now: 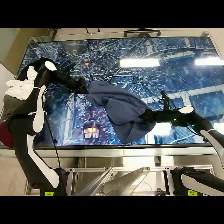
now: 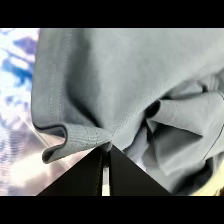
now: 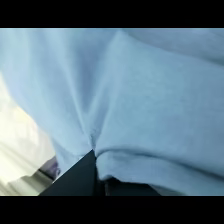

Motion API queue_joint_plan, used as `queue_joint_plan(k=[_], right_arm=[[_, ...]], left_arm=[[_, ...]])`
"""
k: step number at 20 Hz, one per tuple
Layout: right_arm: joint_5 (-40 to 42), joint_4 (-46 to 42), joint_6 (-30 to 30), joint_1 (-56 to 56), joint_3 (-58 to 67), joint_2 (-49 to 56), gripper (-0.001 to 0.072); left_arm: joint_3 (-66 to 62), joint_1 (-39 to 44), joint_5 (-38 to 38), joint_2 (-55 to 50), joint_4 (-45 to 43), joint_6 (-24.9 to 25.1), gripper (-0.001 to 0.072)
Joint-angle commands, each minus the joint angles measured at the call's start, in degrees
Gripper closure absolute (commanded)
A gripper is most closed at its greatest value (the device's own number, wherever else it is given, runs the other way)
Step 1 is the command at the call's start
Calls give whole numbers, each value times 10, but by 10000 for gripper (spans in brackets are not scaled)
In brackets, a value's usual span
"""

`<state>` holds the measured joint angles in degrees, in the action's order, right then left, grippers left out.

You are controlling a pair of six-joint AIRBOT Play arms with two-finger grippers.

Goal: Fold the shirts.

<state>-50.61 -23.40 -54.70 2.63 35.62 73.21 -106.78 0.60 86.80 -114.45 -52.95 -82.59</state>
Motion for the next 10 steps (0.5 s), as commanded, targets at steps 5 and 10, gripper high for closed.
queue_joint_plan(k=[5, 10], right_arm=[[-43, -30, 20, -24, 0, -52, 693], [-142, -30, 31, -26, 34, -63, 693]], left_arm=[[142, -12, -36, 70, 1, 58, 699], [205, -19, -49, 160, 7, 106, 699]])
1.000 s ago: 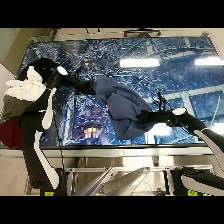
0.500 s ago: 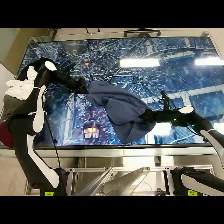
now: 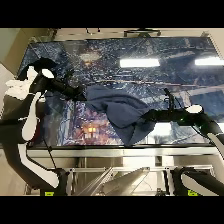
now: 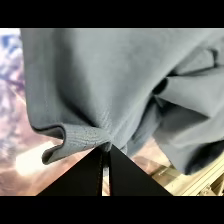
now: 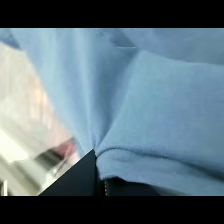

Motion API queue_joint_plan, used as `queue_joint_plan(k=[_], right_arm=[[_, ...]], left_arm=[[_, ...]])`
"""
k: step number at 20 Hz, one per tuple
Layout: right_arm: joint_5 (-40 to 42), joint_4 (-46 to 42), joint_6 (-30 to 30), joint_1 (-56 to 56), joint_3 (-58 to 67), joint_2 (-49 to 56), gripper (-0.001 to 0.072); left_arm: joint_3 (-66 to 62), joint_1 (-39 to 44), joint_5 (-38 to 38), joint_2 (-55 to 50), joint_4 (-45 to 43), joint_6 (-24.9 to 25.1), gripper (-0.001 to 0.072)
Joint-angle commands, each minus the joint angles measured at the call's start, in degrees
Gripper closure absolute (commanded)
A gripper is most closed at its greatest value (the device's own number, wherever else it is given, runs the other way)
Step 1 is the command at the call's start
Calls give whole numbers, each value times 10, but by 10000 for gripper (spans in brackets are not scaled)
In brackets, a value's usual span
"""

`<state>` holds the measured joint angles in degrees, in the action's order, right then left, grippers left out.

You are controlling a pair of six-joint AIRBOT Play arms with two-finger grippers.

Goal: Fold the shirts.

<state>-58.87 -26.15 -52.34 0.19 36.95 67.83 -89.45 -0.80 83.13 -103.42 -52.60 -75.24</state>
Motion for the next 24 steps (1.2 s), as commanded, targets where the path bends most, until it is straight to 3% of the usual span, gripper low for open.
queue_joint_plan(k=[1, 3, 7, 10, 14, 17, 20, 24], right_arm=[[-84, -2, 7, -1, 45, -16, 693], [-135, 10, 5, -2, 108, -29, 693], [-198, 116, 5, -14, 245, -62, 692], [-216, 123, -14, -54, 321, -102, 692], [-237, 123, -49, -105, 331, -181, 692], [-209, 128, -52, -120, 331, -250, 692], [-130, 129, -51, -137, 332, -304, 691], [-116, 84, -78, -115, 318, -266, 692]], left_arm=[[31, -9, -16, 79, 7, 33, 699], [31, -24, -18, 138, 59, 46, 697], [31, -67, -1, 265, 197, 92, 697], [31, -108, 1, 362, 209, 94, 695], [31, -174, 23, 479, 209, 92, 691], [31, -226, -17, 567, 224, 93, 690], [31, -275, -83, 626, 255, 120, 690], [31, -250, -45, 576, 251, 124, 690]])
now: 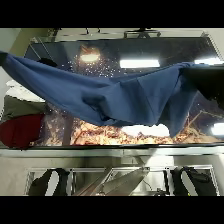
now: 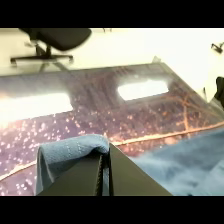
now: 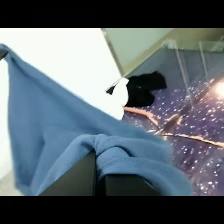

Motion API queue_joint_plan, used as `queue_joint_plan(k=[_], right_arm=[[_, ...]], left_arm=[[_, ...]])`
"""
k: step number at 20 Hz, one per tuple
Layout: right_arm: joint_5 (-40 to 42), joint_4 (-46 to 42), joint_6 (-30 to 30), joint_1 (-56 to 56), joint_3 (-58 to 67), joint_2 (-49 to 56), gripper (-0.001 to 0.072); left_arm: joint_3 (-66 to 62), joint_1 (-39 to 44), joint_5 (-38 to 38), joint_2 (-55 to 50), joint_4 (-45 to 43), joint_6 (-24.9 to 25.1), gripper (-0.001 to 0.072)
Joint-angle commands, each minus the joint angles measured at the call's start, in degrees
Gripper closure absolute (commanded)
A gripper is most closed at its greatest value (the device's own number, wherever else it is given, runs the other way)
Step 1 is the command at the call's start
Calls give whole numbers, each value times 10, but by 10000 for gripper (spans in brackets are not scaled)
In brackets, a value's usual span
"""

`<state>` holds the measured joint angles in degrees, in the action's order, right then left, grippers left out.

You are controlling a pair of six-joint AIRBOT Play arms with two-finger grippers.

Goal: Fold the shirts.

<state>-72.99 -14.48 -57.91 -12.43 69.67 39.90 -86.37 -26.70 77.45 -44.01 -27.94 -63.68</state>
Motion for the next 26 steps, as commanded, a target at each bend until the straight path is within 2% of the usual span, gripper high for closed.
queue_joint_plan(k=[1, 4, 7, 10, 13, 14, 15, 16, 17, 20, 22, 24, 26], right_arm=[[26, -45, -23, 26, -21, 36, 692], [49, -62, -20, 69, -77, 123, 692], [107, -103, -19, 90, -123, 234, 691], [168, -113, -5, 86, -126, 362, 691], [209, -49, 72, 66, -102, 464, 691], [209, -34, 83, 57, -85, 490, 690], [209, -33, 87, 50, -64, 510, 656], [205, -33, 87, 43, -48, 520, 471], [196, -41, 87, 31, -33, 522, 314], [118, -137, 80, -24, 22, 510, 309], [62, -216, 36, -65, 31, 489, 308], [19, -294, -2, -83, 9, 471, 307], [6, -319, -6, -82, -56, 446, 308]], left_arm=[[0, 41, 26, -55, 3, 9, 690], [0, 168, 2, -185, -90, 9, 690], [0, 256, -52, -340, -156, 9, 690], [-34, 286, -102, -495, -193, 9, 693], [-139, 289, -103, -611, -216, 8, 709], [-173, 289, -103, -638, -224, 8, 658], [-203, 285, -97, -657, -227, -1, 401], [-224, 280, -81, -668, -232, -13, 366], [-244, 273, -52, -675, -240, -20, 366], [-291, 238, 71, -679, -301, -85, 366], [-285, 208, 155, -672, -325, -137, 366], [-212, 186, 199, -644, -325, -148, 366], [-93, 176, 193, -592, -325, -145, 366]])
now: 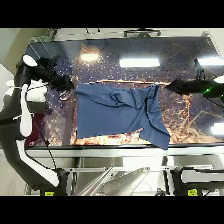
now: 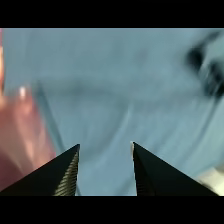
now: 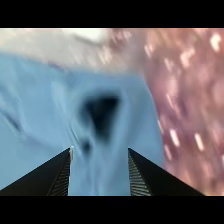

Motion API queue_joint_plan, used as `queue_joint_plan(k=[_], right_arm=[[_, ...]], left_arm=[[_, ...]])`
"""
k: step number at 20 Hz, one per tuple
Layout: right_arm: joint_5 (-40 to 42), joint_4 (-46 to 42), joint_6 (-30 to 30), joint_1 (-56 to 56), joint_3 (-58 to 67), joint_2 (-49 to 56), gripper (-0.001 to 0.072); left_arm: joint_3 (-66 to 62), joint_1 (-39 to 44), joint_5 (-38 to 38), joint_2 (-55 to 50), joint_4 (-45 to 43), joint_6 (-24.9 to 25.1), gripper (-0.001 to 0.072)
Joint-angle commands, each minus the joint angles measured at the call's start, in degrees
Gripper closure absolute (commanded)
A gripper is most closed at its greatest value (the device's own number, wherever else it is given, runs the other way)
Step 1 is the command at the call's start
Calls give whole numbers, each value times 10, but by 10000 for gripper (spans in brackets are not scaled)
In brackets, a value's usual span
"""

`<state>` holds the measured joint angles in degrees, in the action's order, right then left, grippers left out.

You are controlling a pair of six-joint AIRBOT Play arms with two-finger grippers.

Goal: Fold the shirts.

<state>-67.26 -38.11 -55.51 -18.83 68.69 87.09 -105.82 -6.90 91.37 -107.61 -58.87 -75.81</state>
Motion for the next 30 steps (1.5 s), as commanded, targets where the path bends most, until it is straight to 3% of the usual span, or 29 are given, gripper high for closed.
queue_joint_plan(k=[1, 4, 6, 13, 21, 23, 30], right_arm=[[-50, -82, -28, -17, -89, -40, 307], [-32, -82, -19, -18, -193, -79, 289], [-11, -76, -19, -17, -229, -97, 84], [-16, -47, -15, -16, -242, -100, 86], [-20, -43, -2, 40, -242, -101, 86], [-15, -44, 2, 61, -242, -100, 87], [80, -83, -21, 117, -239, -96, 88]], left_arm=[[172, -25, 32, 75, -16, -16, 366], [361, -37, -25, 154, -16, 5, 366], [460, -45, -54, 188, -16, 9, 366], [615, -36, -158, 225, -10, 45, 366], [625, 25, -250, 225, 4, 49, 375], [603, 24, -243, 225, 3, 50, 701], [536, 24, -217, 225, 4, 49, 689]])
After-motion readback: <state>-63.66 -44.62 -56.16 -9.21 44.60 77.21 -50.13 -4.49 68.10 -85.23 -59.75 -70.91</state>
